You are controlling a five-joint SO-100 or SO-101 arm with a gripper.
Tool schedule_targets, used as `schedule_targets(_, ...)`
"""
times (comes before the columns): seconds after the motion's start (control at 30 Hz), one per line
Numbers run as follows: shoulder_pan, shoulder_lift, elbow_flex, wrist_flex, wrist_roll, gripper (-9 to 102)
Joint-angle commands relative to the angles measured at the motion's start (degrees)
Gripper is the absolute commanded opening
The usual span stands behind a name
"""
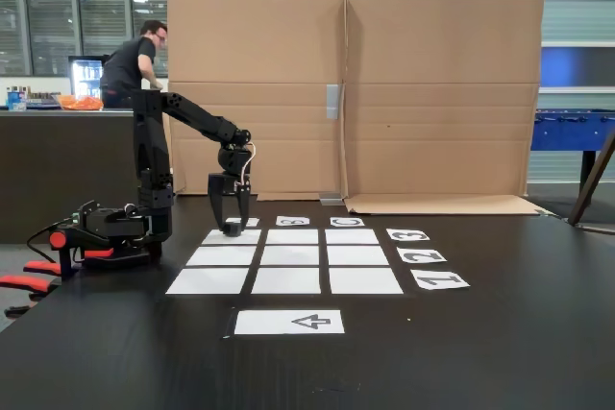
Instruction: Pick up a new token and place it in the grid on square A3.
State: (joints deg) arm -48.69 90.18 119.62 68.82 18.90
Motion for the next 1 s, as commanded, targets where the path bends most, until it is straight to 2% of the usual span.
schedule_targets(0.0, -0.1, -0.8, -0.8, -0.7, -0.1, 13)
schedule_targets(0.47, 1.0, -0.9, -1.0, -0.7, -0.1, 16)
schedule_targets(0.97, 1.5, -0.7, -1.0, -0.3, 0.0, 27)
